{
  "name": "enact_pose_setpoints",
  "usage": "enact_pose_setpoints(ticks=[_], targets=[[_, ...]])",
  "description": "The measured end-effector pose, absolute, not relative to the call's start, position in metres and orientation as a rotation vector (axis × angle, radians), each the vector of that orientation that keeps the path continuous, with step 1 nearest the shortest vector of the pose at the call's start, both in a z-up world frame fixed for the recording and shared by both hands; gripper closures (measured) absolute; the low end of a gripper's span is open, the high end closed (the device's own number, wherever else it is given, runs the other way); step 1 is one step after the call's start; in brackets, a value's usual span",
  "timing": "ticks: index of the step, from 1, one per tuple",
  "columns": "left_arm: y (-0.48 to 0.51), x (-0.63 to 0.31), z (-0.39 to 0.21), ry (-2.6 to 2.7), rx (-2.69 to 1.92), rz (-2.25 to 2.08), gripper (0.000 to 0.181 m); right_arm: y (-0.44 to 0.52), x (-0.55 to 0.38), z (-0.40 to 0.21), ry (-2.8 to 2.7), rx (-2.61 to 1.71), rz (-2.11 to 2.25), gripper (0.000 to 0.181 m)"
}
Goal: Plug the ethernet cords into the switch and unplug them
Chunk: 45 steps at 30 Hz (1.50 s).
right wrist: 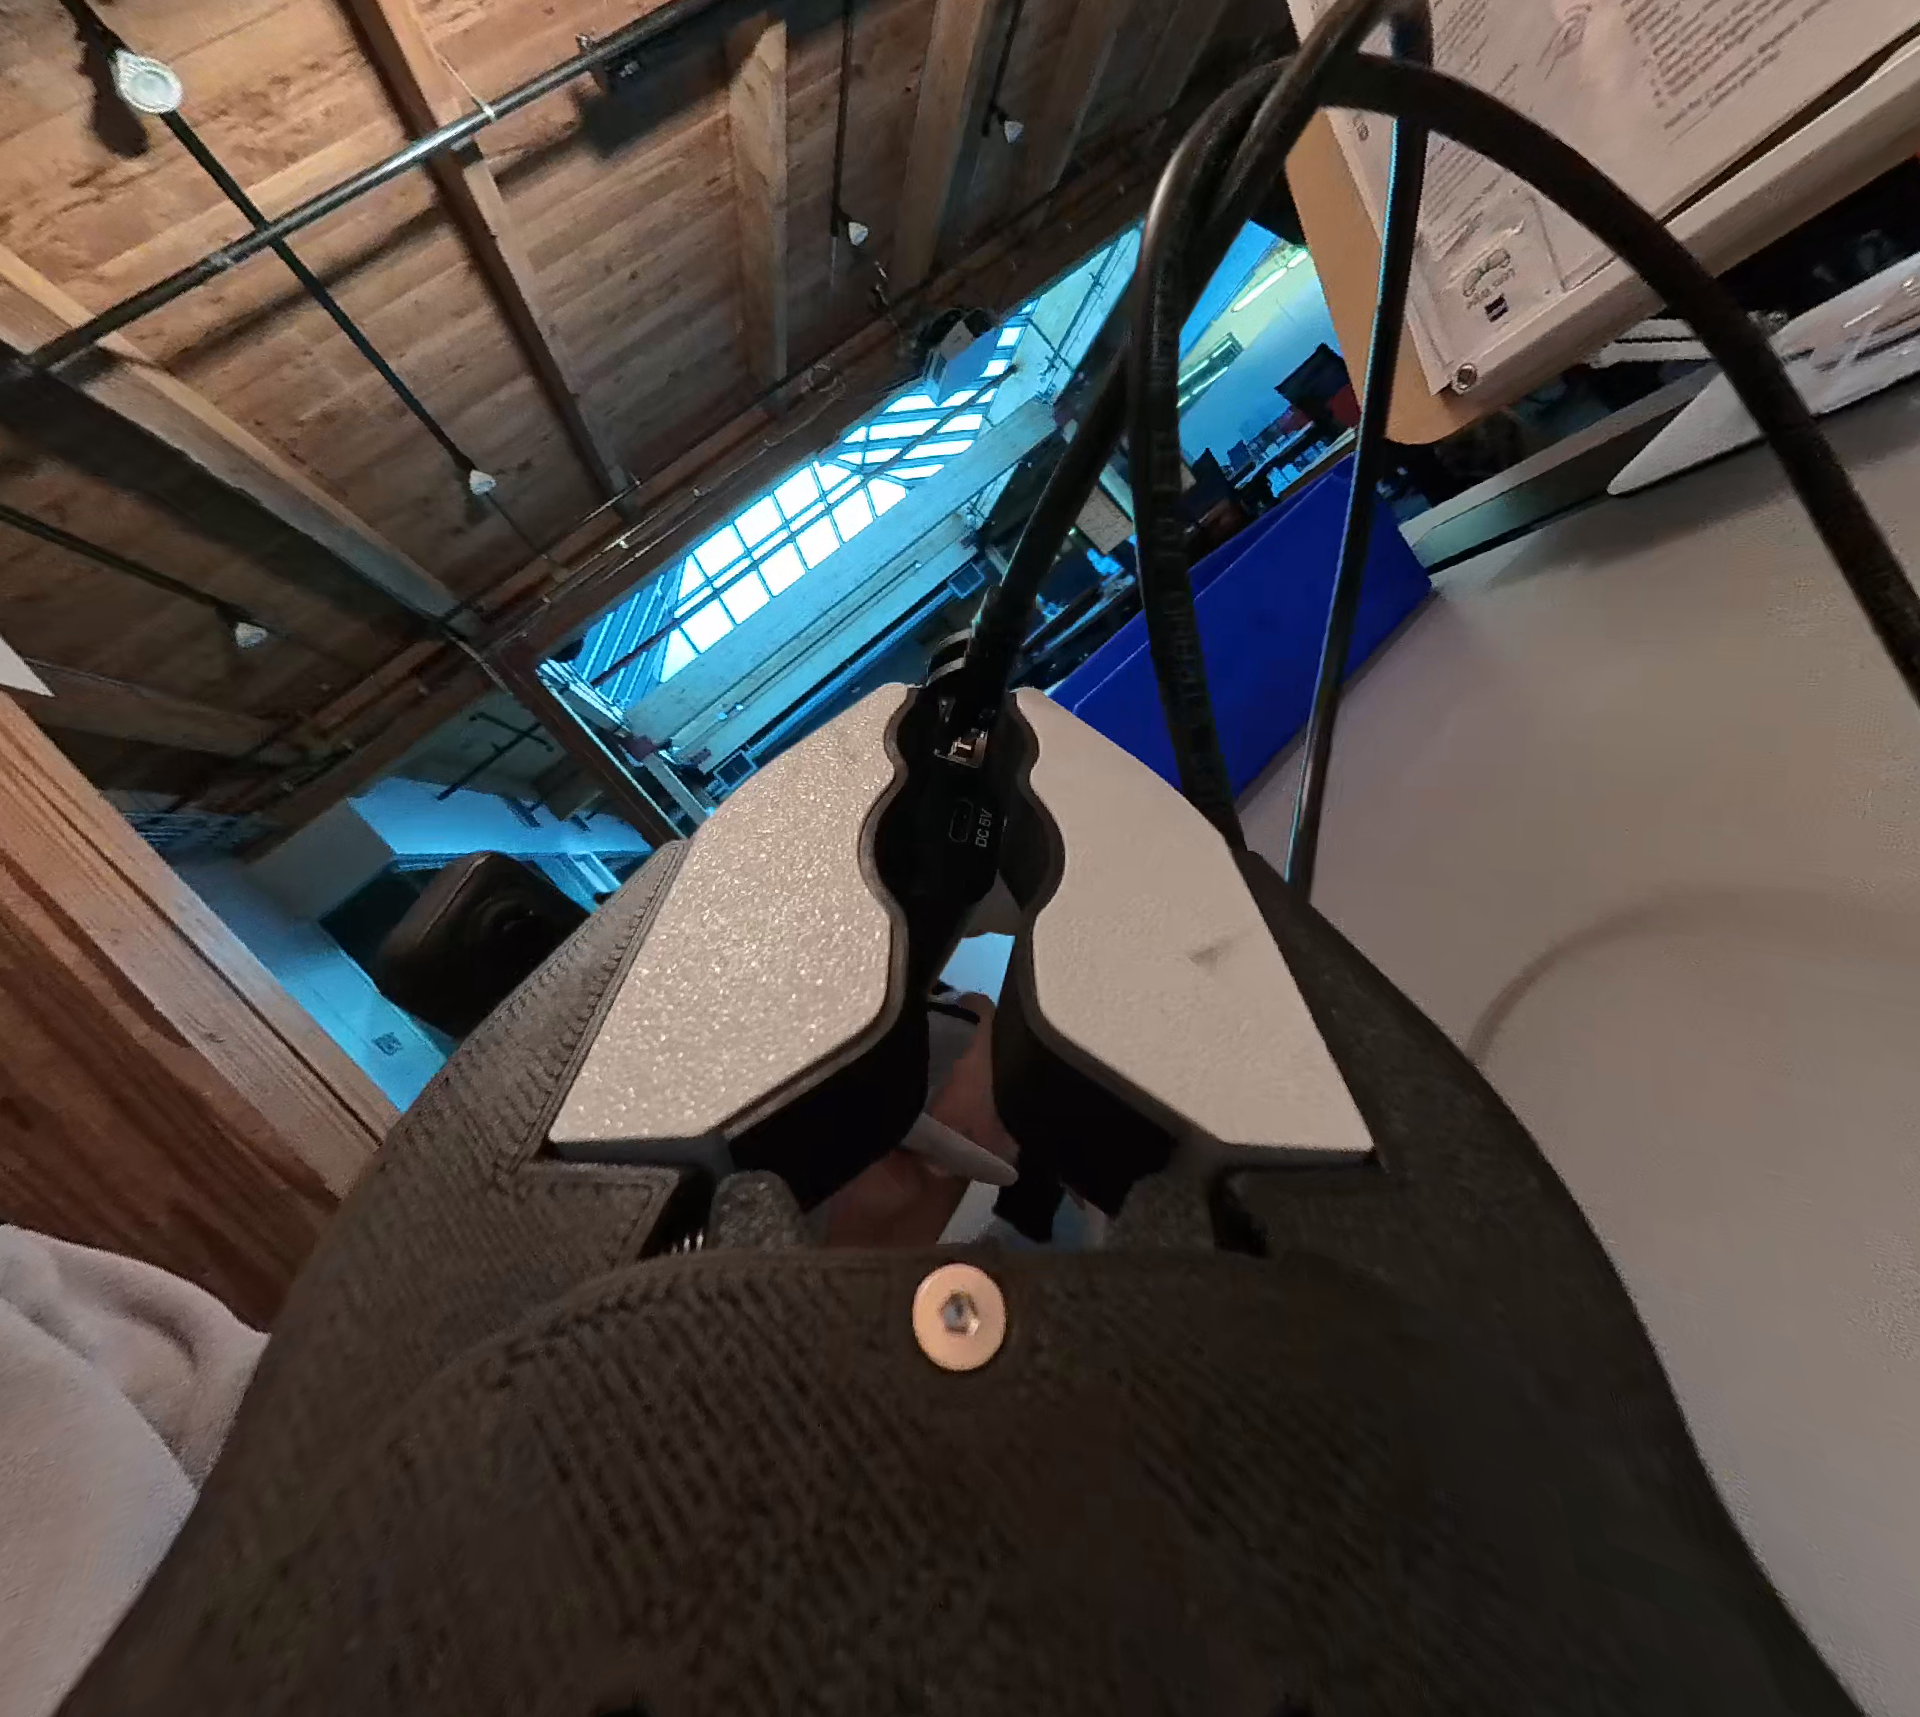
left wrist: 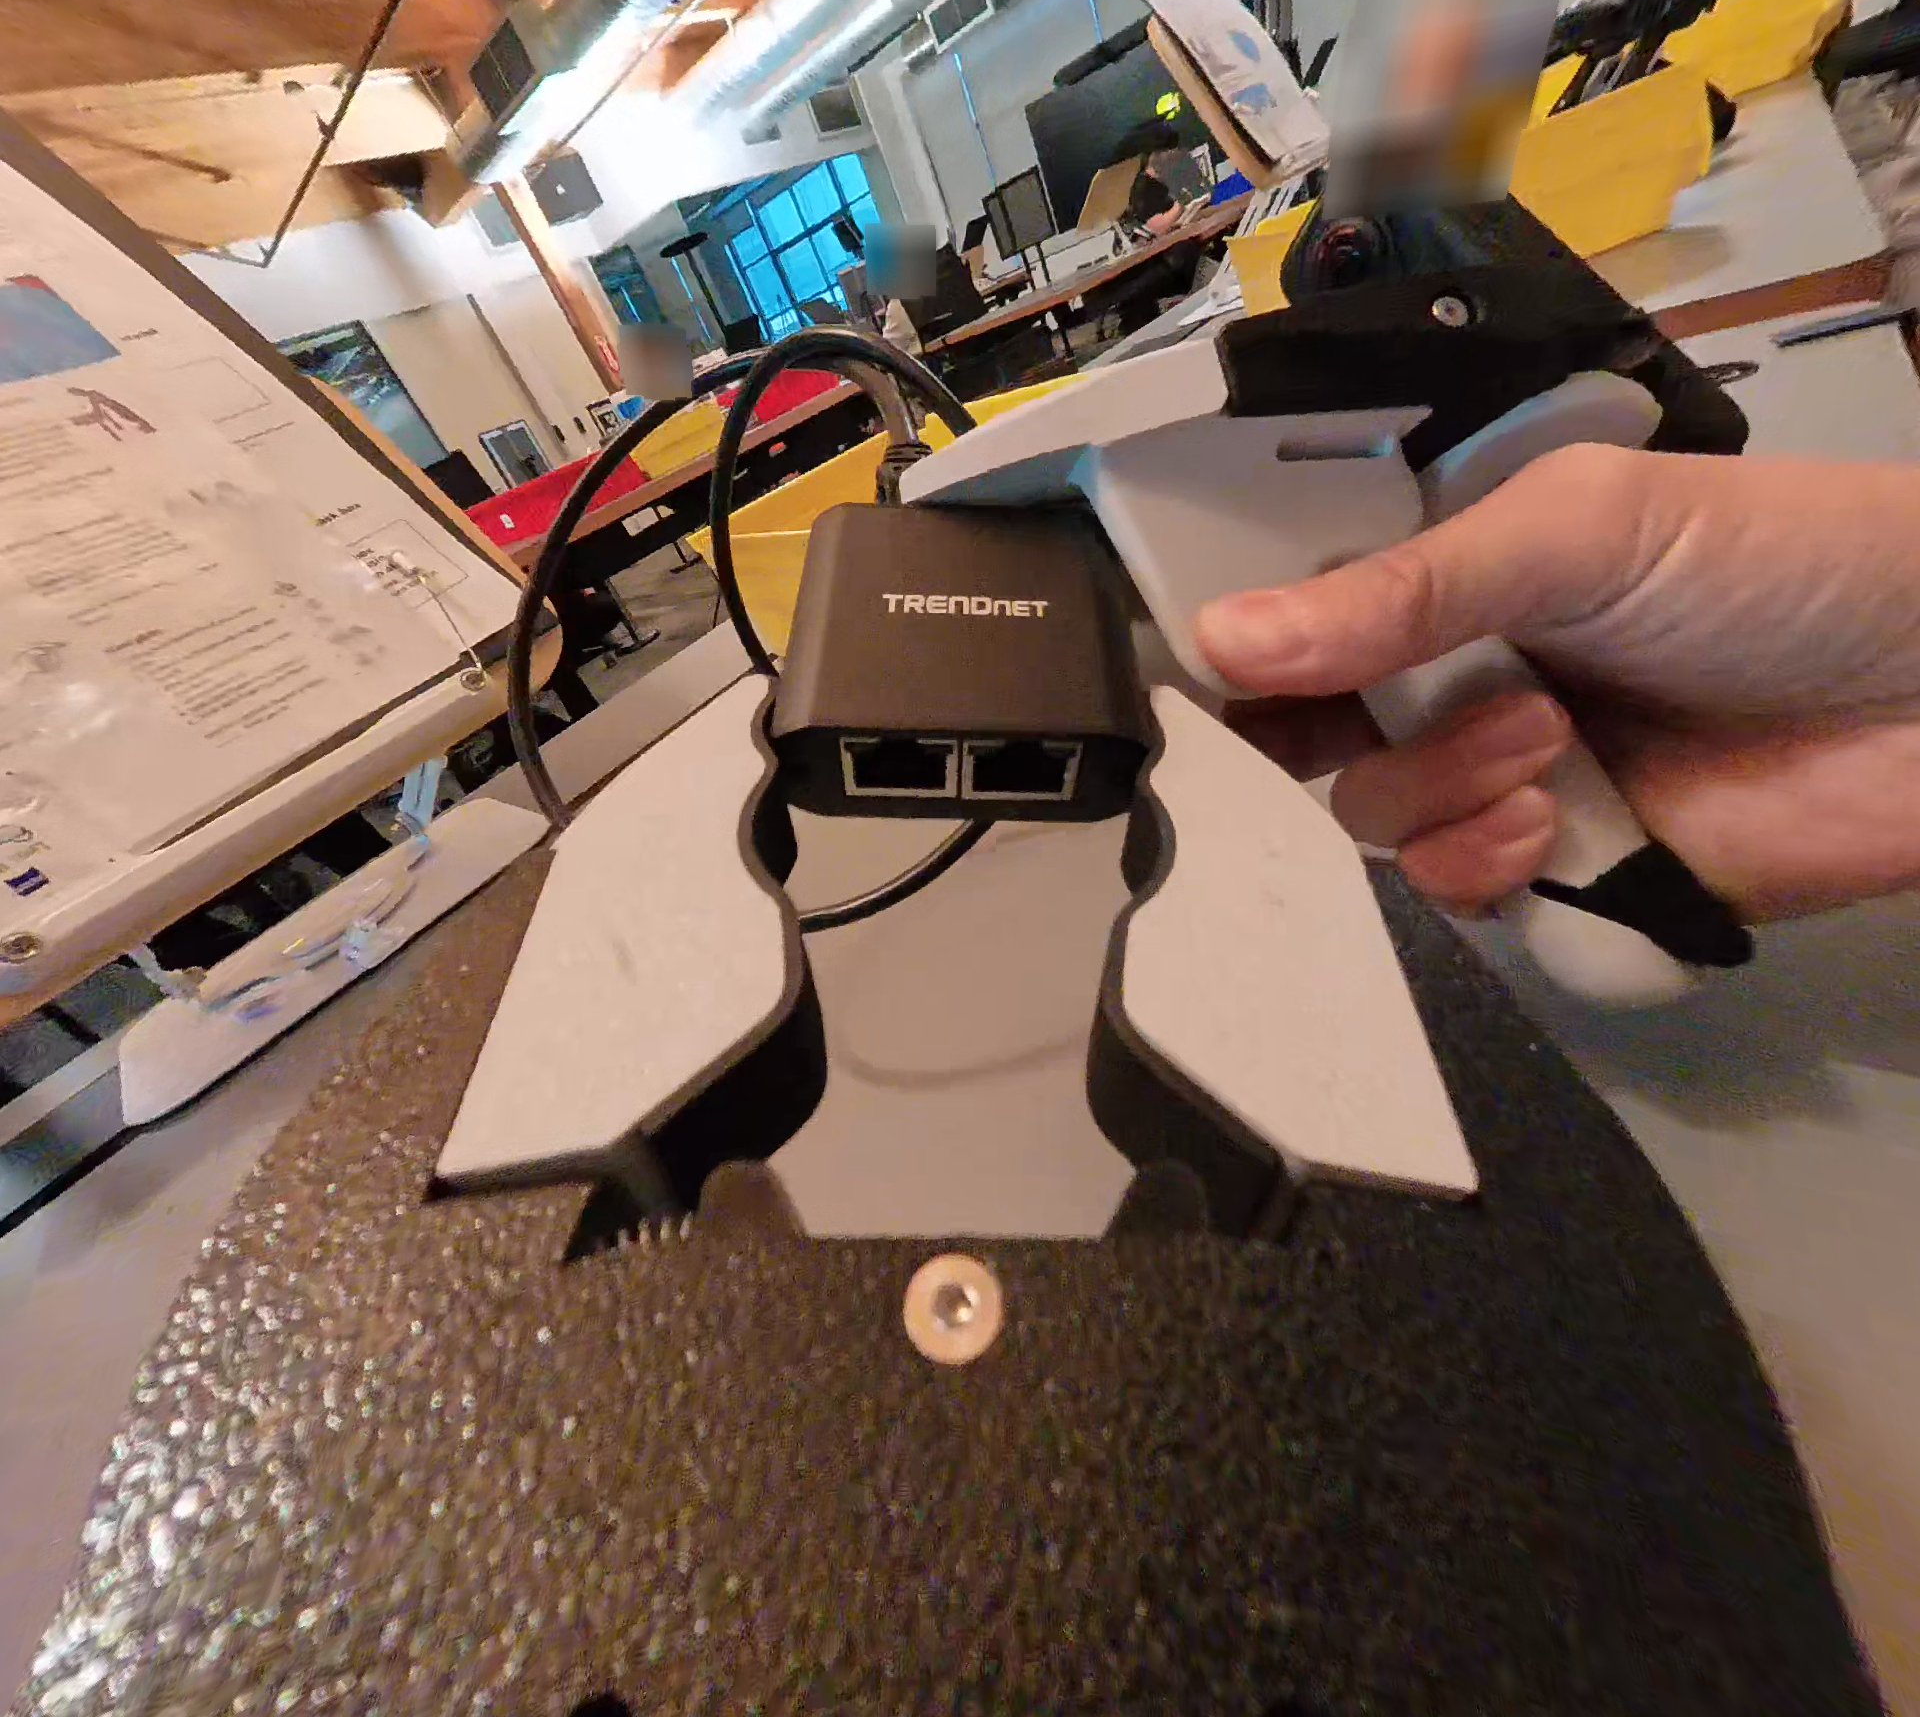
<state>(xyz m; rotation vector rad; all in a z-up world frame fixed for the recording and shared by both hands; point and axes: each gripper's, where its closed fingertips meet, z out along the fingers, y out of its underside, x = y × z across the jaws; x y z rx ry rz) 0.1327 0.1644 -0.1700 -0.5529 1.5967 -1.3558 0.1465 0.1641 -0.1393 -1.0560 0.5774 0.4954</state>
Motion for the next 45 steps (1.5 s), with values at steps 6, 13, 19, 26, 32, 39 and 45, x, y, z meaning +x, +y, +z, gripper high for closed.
enact_pose_setpoints(ticks=[6, 13, 19, 26, 32, 39, 45], targets=[[0.169, 0.129, -0.173, 1.59, -0.513, -1.398, 0.12, 0.168, 0.144, -0.143, 0.627, -1.003, 0.624, 0.169], [0.17, 0.136, -0.179, 1.621, -0.525, -1.353, 0.12, 0.172, 0.151, -0.149, 0.717, -0.876, 0.736, 0.169], [0.173, 0.142, -0.178, 1.61, -0.571, -1.339, 0.12, 0.175, 0.158, -0.148, 0.777, -0.839, 0.702, 0.169], [0.179, 0.149, -0.182, 1.581, -0.636, -1.26, 0.12, 0.182, 0.165, -0.152, 0.77, -0.891, 0.645, 0.169], [0.183, 0.148, -0.181, 1.563, -0.597, -1.206, 0.12, 0.184, 0.162, -0.149, 0.666, -0.952, 0.604, 0.17], [0.194, 0.14, -0.171, 1.528, -0.549, -1.283, 0.121, 0.174, 0.177, -0.129, 0.529, -1.114, 0.469, 0.17], [0.211, 0.142, -0.16, 1.471, -0.602, -1.342, 0.12, 0.129, 0.191, -0.062, 0.352, -1.264, 0.165, 0.17]])
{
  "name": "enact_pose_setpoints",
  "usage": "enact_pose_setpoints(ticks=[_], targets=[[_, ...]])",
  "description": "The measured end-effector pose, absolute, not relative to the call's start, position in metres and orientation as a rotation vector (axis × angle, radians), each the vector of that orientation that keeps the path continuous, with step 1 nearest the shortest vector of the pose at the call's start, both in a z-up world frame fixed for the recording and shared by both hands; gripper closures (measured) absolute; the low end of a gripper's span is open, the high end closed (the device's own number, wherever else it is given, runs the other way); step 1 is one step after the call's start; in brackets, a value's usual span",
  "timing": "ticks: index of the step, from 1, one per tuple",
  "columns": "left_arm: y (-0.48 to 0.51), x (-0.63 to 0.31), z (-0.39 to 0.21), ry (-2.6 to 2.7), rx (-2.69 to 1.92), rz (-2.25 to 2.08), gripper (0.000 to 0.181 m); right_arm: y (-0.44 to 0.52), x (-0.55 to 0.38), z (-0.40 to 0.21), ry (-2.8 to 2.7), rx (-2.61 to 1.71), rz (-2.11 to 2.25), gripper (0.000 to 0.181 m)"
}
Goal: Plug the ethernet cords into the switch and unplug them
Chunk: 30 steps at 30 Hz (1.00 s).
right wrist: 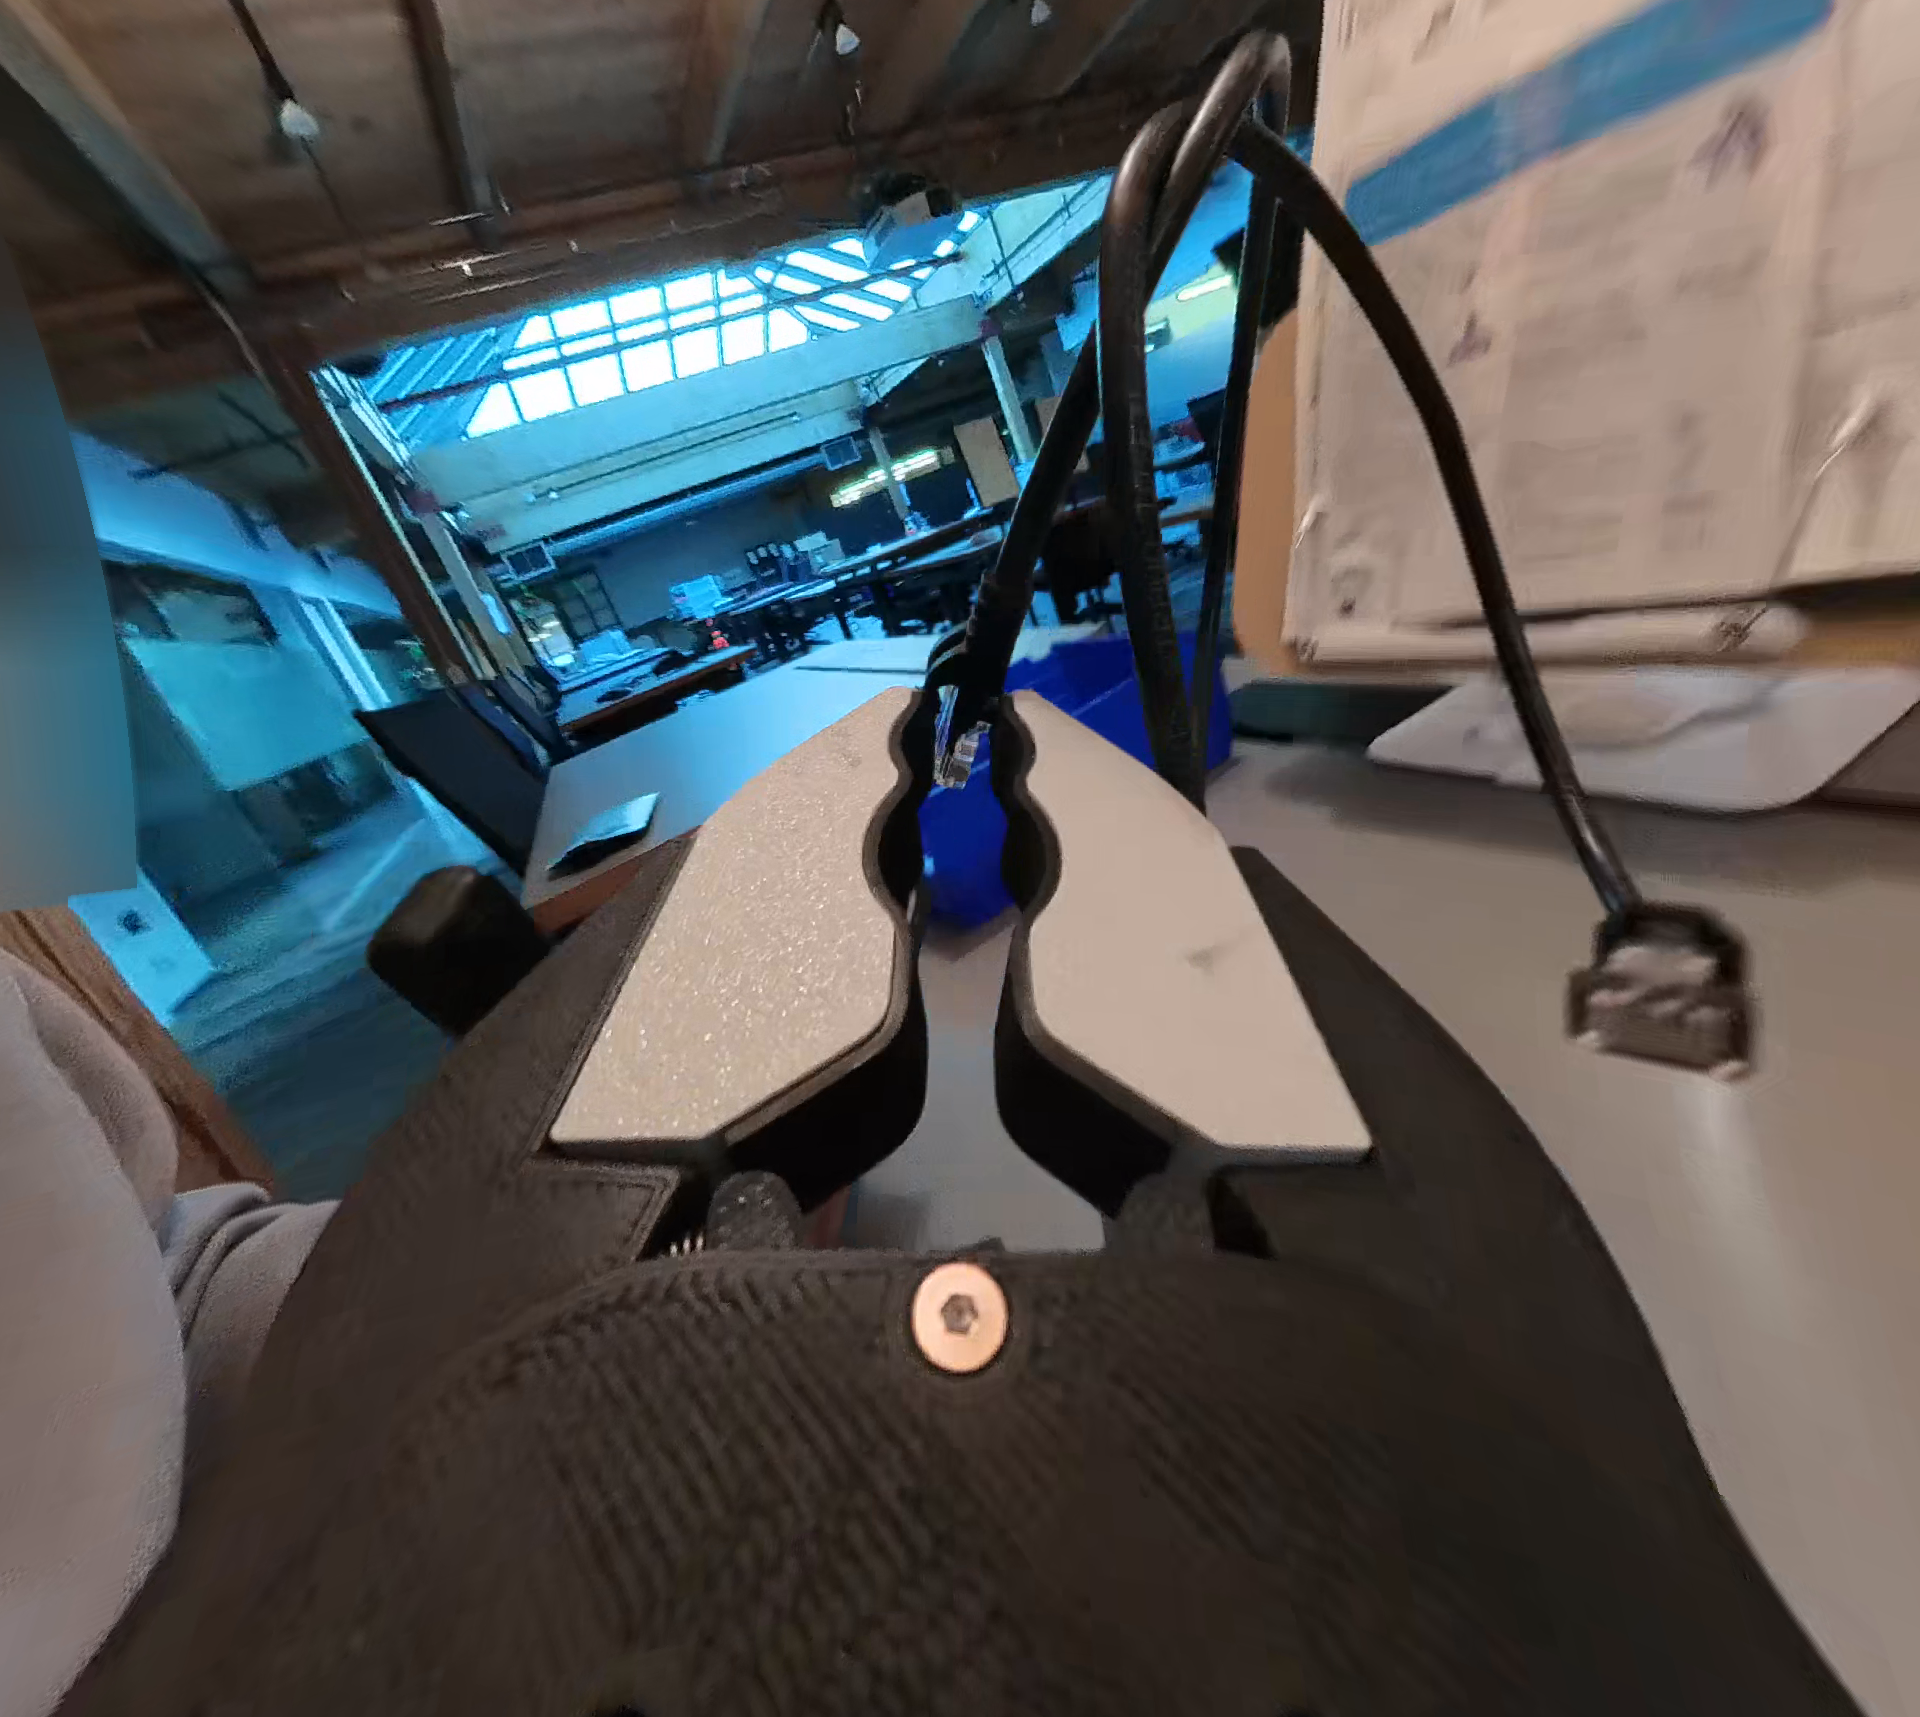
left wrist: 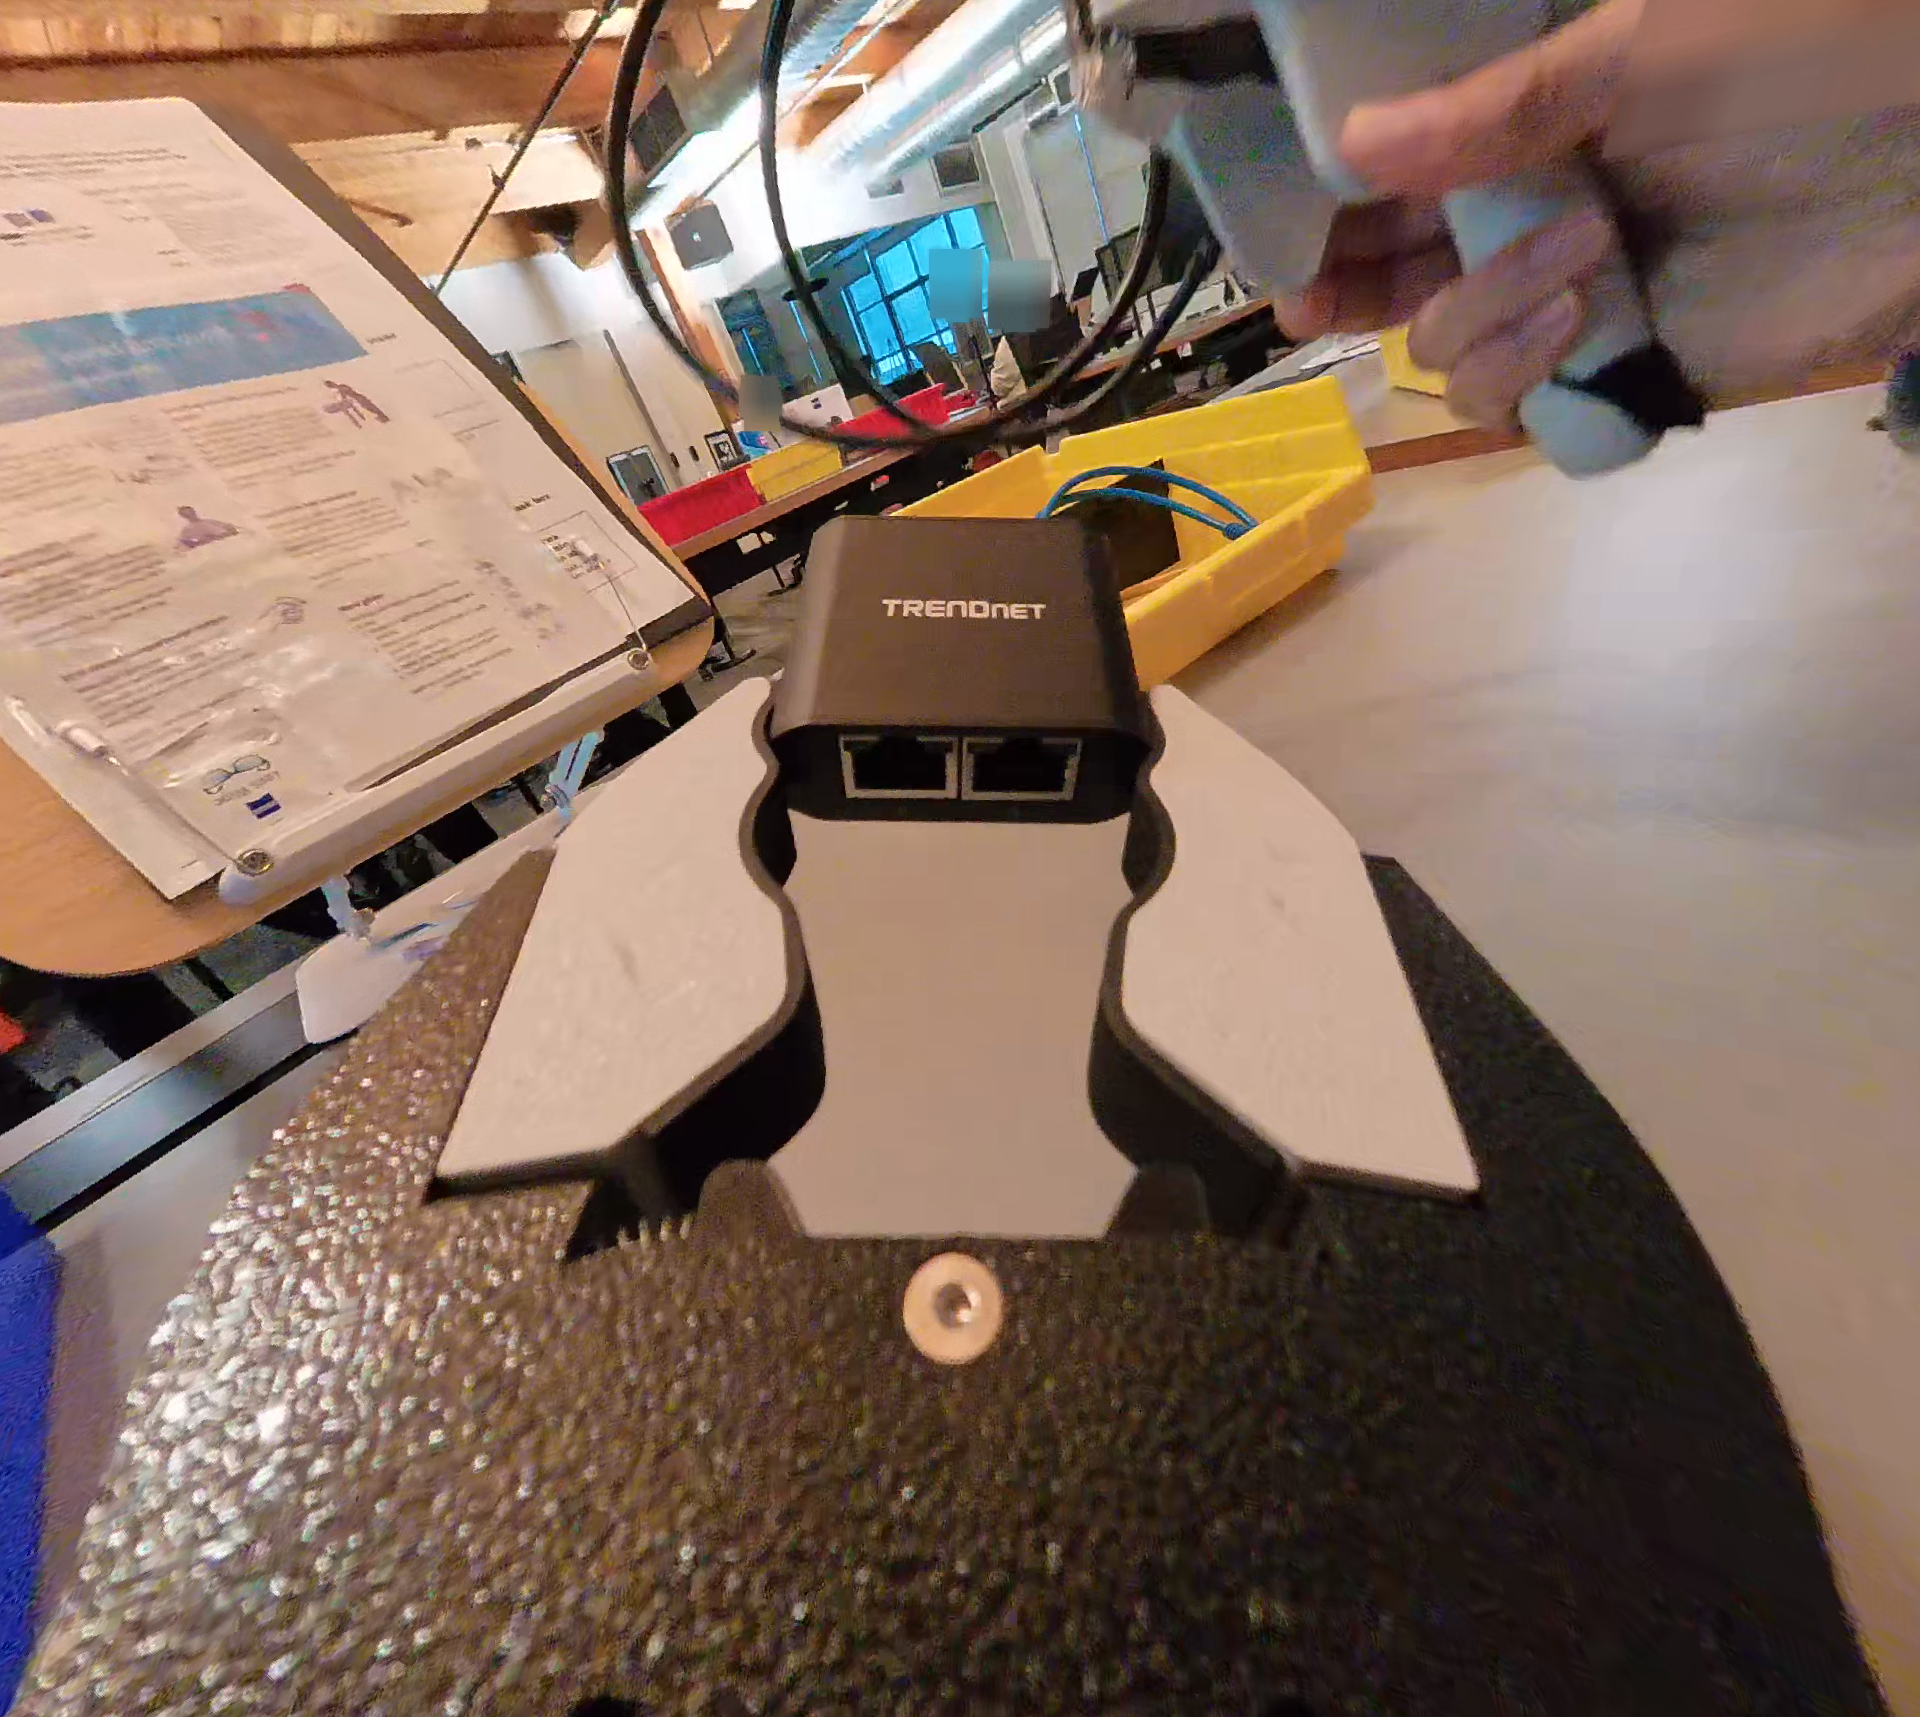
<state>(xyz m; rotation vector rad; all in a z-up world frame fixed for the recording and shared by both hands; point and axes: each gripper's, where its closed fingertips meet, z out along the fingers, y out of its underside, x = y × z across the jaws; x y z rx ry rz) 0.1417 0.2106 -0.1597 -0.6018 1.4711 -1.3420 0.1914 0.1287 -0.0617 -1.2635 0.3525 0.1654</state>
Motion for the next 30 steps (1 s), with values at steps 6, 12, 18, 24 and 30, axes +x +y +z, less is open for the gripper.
enact_pose_setpoints(ticks=[6, 12, 18, 24, 30], targets=[[0.219, 0.14, -0.167, 1.485, -0.649, -1.39, 0.12, 0.063, 0.218, -0.018, 0.312, -1.429, 0.12, 0.17], [0.215, 0.139, -0.168, 1.489, -0.657, -1.426, 0.12, 0.005, 0.285, -0.055, 0.457, -1.539, 0.204, 0.169], [0.211, 0.139, -0.169, 1.501, -0.655, -1.432, 0.12, -0.017, 0.337, -0.139, 0.728, -1.542, 0.445, 0.169], [0.202, 0.141, -0.177, 1.571, -0.651, -1.419, 0.121, -0.042, 0.389, -0.184, 1.014, -1.822, 0.039, 0.153], [0.196, 0.139, -0.179, 1.643, -0.678, -1.509, 0.12, -0.046, 0.374, -0.149, 0.779, -2.017, -0.449, 0.084]])
